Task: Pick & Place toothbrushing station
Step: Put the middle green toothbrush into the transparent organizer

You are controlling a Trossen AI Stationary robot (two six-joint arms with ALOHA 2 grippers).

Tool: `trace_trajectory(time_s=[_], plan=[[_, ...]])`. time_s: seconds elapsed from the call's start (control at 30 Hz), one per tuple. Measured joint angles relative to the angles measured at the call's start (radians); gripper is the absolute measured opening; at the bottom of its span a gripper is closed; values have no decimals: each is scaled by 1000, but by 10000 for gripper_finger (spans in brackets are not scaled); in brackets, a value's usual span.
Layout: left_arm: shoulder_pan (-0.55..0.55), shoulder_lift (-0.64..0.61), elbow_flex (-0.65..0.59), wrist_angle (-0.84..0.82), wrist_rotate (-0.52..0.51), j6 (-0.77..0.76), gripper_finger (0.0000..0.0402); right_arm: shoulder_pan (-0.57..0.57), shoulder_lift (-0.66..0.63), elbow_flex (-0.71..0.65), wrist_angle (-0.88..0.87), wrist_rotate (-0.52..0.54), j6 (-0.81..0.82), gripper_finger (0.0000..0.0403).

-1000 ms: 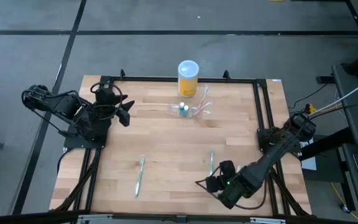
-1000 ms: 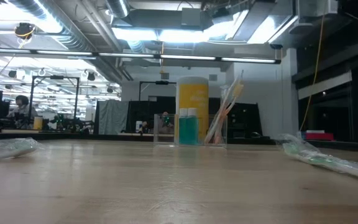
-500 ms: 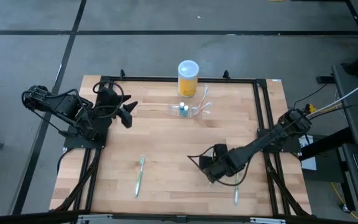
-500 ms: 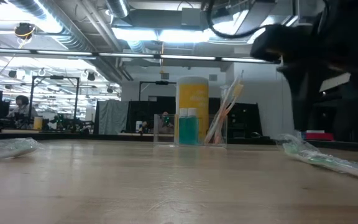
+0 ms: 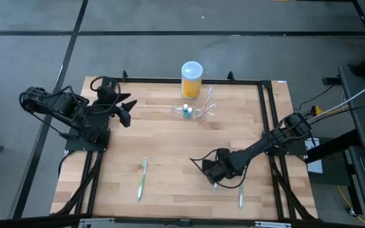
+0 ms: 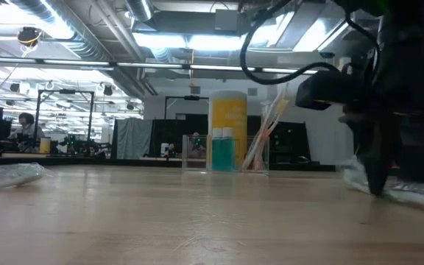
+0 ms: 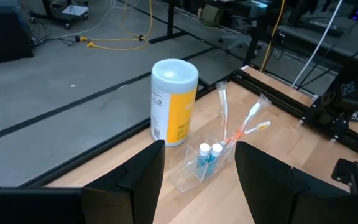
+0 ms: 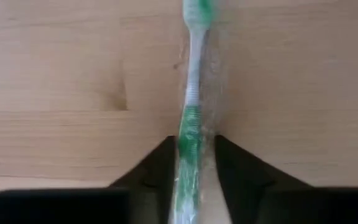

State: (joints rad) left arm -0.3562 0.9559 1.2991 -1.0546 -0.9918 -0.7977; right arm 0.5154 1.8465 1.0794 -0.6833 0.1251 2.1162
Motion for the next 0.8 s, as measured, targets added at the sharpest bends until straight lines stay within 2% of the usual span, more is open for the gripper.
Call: trace_trajectory(time_s=[0.17,0.2,0.33,0.47,0.63,0.8], plan=[[16,-13,0,0,3,9,194,11,-7,10,63,43,1,23],[20,-15,0,0,4,8,194,12,-10,15,58,57,-19,14],[34,-22,0,-3,17,9,194,12,-9,65,66,111,-97,7],[51,-36,0,-4,72,-7,194,4,-24,154,59,249,-220,2],[90,-38,0,-19,216,-66,194,-15,-35,316,56,446,-508,1],[116,-7,0,17,338,-156,194,-56,-42,469,21,507,-812,1]])
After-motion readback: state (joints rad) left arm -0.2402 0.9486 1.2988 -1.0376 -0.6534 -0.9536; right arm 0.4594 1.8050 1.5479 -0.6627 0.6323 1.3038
